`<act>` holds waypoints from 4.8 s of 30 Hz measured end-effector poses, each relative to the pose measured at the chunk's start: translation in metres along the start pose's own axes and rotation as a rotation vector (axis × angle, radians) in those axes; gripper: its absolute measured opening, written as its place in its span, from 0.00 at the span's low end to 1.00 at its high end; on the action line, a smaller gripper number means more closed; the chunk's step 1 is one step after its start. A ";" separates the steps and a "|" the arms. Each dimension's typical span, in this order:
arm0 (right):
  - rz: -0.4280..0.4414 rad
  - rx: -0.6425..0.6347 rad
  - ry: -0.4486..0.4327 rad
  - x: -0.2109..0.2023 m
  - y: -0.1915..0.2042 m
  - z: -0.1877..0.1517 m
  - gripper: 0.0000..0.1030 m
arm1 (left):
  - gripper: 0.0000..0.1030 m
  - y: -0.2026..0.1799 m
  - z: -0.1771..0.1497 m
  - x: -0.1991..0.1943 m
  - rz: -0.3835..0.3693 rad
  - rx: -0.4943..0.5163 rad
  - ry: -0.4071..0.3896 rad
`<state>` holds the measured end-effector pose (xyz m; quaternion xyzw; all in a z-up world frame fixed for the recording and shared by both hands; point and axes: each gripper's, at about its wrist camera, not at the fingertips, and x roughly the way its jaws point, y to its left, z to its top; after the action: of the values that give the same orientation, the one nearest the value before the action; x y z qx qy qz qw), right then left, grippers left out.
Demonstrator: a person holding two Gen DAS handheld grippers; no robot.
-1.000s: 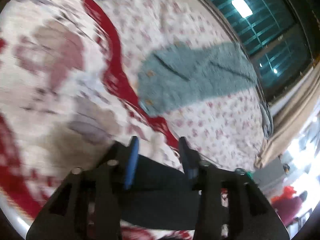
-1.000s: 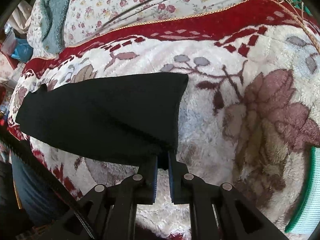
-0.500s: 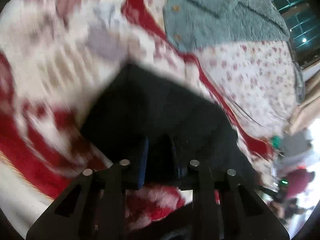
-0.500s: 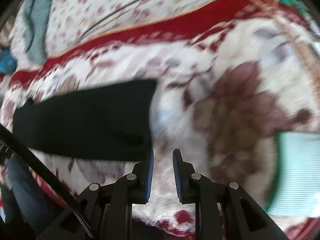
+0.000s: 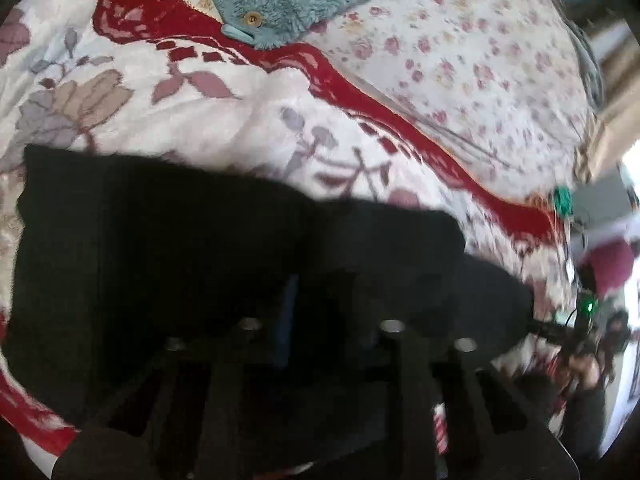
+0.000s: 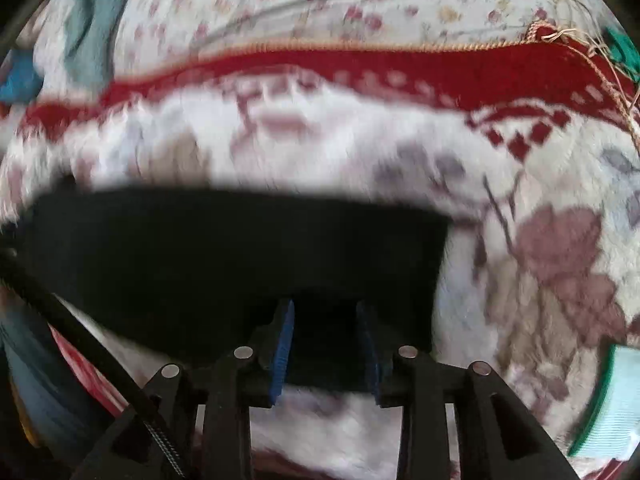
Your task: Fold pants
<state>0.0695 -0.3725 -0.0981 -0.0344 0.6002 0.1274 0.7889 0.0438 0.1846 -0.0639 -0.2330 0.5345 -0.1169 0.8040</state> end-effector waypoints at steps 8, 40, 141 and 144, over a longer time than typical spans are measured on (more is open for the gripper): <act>0.073 0.194 -0.108 -0.043 -0.054 0.001 0.35 | 0.03 0.009 -0.007 -0.008 0.040 -0.024 0.000; 0.209 0.390 -0.450 -0.034 -0.018 0.033 0.47 | 0.25 -0.128 0.045 0.040 -0.004 0.026 -0.062; 0.751 0.845 -0.152 0.004 -0.123 -0.032 0.48 | 0.48 -0.361 -0.108 0.168 -0.640 0.184 0.386; 0.780 0.783 -0.153 0.008 -0.126 -0.025 0.48 | 0.48 -0.371 -0.104 0.190 -0.685 0.086 0.463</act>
<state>0.0790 -0.4980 -0.1250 0.4953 0.5118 0.1798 0.6785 0.0481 -0.2451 -0.0649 -0.3312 0.5871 -0.4493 0.5863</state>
